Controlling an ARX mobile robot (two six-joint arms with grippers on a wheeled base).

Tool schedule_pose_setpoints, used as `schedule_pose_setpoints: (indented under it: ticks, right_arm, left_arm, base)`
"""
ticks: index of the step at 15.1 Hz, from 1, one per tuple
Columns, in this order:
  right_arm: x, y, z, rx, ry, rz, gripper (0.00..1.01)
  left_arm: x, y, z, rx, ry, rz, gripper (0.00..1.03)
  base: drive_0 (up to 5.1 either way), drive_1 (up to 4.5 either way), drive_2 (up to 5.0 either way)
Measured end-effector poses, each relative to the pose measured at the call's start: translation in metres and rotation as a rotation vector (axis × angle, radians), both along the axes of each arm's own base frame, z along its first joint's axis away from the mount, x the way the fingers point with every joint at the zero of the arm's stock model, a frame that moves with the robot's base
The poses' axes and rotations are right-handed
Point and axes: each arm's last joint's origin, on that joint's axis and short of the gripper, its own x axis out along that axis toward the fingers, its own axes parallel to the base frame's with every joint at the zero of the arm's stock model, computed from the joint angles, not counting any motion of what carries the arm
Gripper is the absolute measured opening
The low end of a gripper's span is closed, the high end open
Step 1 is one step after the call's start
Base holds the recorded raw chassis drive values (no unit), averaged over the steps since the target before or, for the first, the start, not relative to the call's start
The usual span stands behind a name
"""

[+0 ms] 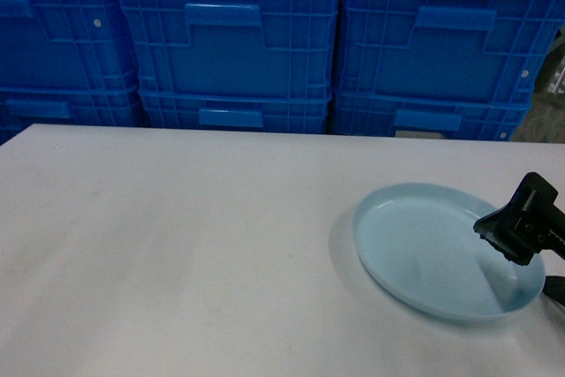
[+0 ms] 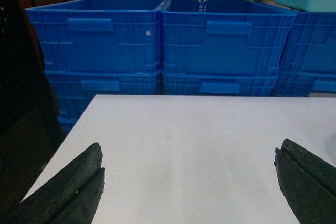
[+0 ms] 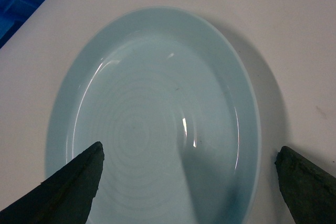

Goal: Place blue tray on left shelf second layer neatly

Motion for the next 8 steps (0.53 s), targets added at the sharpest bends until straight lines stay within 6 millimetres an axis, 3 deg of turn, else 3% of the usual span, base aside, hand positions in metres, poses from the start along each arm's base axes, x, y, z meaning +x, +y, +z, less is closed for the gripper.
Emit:
schedule_pose_setpoints:
  ticks: [6, 7, 8]
  right_arm:
    - [0.005, 0.023, 0.001, -0.043, 0.01, -0.016, 0.98]
    - [0.005, 0.025, 0.001, -0.05, 0.012, -0.025, 0.96]
    - [0.004, 0.028, 0.0, -0.046, 0.021, -0.025, 0.86]
  left_arm:
    - [0.0, 0.0, 0.0, 0.0, 0.0, 0.0, 0.98]
    - [0.0, 0.0, 0.0, 0.0, 0.0, 0.0, 0.98]
    - [0.0, 0.0, 0.0, 0.0, 0.0, 0.0, 0.98]
  base:
    - [0.0, 0.0, 0.0]
    - [0.0, 0.0, 0.0]
    - [0.0, 0.0, 0.0]
